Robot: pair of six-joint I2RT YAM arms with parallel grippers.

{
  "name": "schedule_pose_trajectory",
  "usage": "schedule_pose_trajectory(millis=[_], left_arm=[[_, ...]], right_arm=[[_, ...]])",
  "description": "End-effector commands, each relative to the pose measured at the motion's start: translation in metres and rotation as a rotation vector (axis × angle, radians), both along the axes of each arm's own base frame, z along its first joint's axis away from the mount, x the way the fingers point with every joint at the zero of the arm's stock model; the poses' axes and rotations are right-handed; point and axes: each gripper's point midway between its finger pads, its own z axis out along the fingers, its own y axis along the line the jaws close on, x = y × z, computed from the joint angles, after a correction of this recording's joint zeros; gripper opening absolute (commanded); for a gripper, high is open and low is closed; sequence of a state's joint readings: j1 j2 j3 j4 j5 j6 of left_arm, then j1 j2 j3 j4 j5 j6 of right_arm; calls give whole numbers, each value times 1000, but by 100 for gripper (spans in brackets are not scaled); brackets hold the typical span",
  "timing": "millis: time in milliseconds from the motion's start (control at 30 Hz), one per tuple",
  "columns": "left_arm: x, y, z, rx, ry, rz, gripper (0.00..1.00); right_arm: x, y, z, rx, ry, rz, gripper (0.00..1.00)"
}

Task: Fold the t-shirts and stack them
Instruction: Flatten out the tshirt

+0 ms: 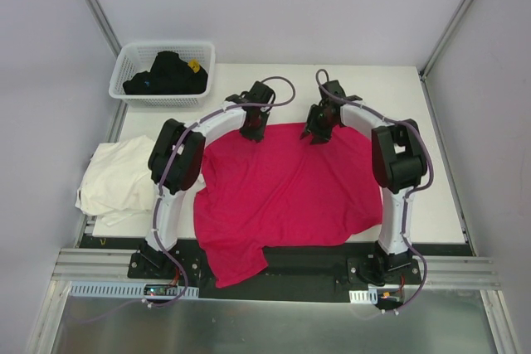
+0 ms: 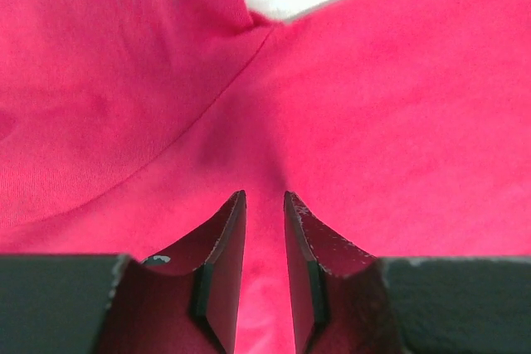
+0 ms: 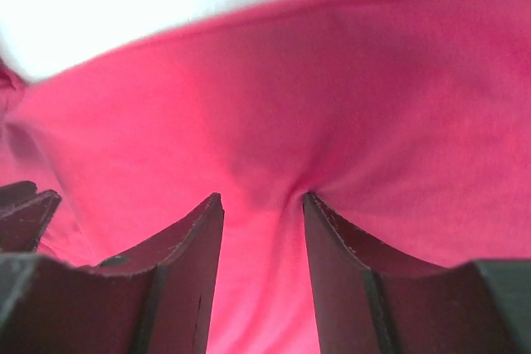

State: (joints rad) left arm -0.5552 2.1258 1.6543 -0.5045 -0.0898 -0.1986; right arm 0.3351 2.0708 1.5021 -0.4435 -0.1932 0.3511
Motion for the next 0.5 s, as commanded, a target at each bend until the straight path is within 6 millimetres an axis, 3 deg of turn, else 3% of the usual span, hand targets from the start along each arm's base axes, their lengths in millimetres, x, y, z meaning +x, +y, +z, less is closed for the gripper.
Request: schedule_pose_trajectory(millis=[0,167,467], left_arm=[[19,-9,12,-29,-40,2,24],[34,-8,5,-24,-28,10,24],[55,6,-1,-14,-24,42,24]], right_arm=[[28,8,7,41,-17,-20,46],[42,1,-2,45,13,-38,46],[79,-33,-13,43,12,-127,46]])
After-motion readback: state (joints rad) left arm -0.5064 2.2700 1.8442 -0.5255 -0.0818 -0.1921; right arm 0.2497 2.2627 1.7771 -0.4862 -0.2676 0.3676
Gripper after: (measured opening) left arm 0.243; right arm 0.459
